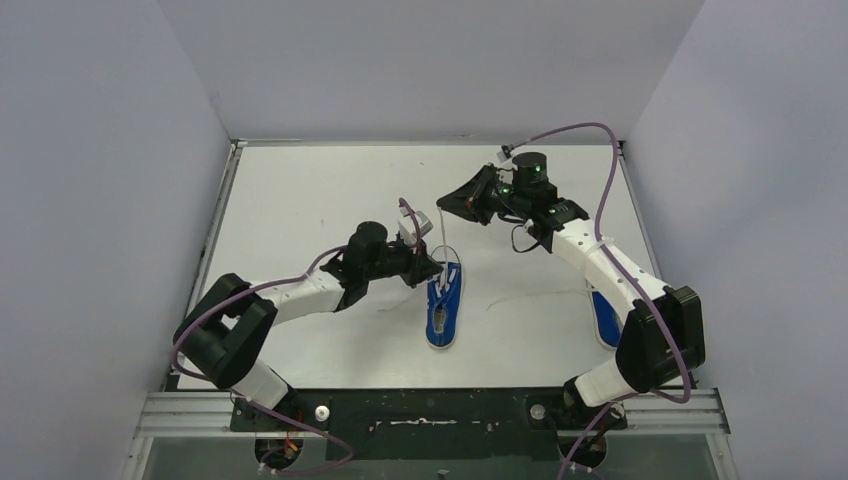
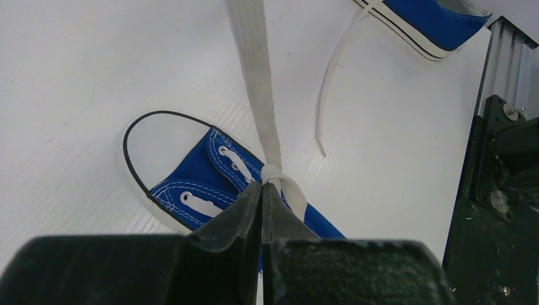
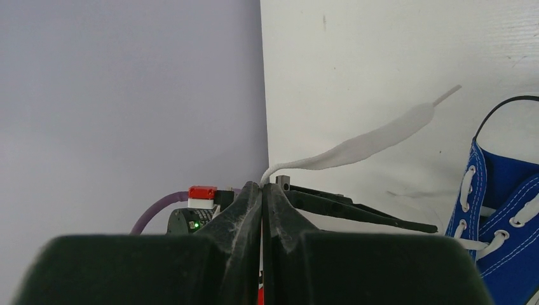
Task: Tie the shoes
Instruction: Move the shoe to the center of the board.
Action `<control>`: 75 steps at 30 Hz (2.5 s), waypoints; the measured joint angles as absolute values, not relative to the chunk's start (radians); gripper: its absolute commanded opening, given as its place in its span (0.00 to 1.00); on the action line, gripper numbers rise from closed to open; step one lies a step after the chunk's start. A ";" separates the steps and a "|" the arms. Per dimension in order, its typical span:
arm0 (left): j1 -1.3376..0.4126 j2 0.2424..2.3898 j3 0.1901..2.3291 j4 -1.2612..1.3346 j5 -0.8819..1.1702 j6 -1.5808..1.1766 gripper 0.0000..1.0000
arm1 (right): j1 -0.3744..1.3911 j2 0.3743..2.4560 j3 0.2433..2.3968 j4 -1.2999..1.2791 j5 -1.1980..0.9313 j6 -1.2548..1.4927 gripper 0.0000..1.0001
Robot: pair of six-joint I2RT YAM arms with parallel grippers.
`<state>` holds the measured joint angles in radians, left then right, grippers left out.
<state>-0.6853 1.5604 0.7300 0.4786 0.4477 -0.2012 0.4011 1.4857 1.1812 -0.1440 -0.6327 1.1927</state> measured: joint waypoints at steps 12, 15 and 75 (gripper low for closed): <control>-0.684 1.600 0.740 0.508 0.488 -0.228 0.21 | 0.407 1.486 1.181 -0.144 -0.632 1.195 0.00; -0.683 1.610 0.748 0.515 0.492 -0.233 0.24 | 0.407 1.486 1.181 -0.143 -0.632 1.195 0.00; -0.593 1.696 0.783 0.607 0.658 -0.352 0.00 | 0.410 1.711 1.307 -0.200 -0.678 1.065 0.00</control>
